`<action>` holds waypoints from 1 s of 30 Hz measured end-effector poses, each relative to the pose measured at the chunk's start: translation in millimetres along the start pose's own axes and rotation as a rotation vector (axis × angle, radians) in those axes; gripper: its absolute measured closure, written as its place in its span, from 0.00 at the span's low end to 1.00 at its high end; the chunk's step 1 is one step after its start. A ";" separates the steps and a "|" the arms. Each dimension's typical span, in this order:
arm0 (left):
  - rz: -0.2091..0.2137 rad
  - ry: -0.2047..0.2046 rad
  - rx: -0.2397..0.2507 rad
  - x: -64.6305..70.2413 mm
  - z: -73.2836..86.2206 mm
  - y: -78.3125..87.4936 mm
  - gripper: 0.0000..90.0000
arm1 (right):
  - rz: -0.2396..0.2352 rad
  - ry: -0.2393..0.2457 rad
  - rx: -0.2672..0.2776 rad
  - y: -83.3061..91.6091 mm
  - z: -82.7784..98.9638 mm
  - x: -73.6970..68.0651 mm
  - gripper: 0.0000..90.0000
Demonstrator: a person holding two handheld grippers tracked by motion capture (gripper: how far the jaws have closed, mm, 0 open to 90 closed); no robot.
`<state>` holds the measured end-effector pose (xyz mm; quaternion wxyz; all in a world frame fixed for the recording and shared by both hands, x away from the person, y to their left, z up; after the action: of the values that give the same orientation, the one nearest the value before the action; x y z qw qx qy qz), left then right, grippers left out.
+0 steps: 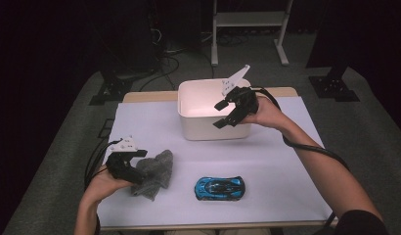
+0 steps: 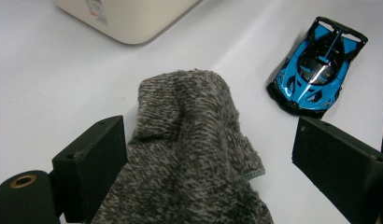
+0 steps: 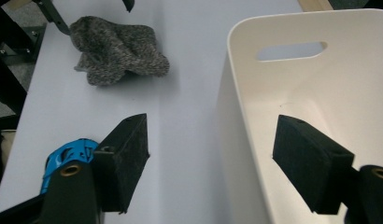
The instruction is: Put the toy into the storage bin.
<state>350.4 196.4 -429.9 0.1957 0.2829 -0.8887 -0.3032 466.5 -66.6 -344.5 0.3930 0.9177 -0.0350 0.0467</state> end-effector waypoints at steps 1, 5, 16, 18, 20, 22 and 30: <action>0.000 -0.001 0.000 -0.5 0.0 0.8 0.10 | -0.001 0.001 0.000 -1.7 0.0 3.0 0.30; 0.006 0.004 0.018 -1.8 -1.2 2.7 0.10 | -0.005 -0.009 -0.014 -8.5 2.0 11.9 0.32; 0.009 0.010 0.015 -2.1 1.8 3.8 0.10 | -0.004 -0.010 -0.096 -26.2 15.7 25.1 0.53; 0.009 0.010 0.025 -2.5 1.3 6.9 0.10 | -0.008 -0.002 -0.133 -29.5 19.5 25.0 0.60; 0.011 0.010 0.031 -2.6 0.8 8.1 0.10 | -0.011 0.006 -0.137 -32.0 20.9 24.4 0.65; 0.008 0.006 0.028 -2.8 1.0 8.0 0.10 | -0.014 0.015 -0.151 -33.8 22.5 24.1 0.74; 0.014 0.007 0.025 -1.1 1.8 7.1 0.10 | 0.016 0.043 -0.179 -35.9 25.5 23.3 0.92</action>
<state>347.6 202.6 -426.8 0.1971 0.2803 -0.8937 -0.2896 494.8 -61.0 -385.2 0.4739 0.8773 -0.0377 0.0664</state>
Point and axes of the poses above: each handheld gripper's, and its own axes: y roughly backward along the jaws, z roughly out of its underside, x roughly to its right, the point moved 8 cm from there along -y, roughly forward along the jaws, and after that the axes turned 8 degrees about y, right-handed, at the moved point
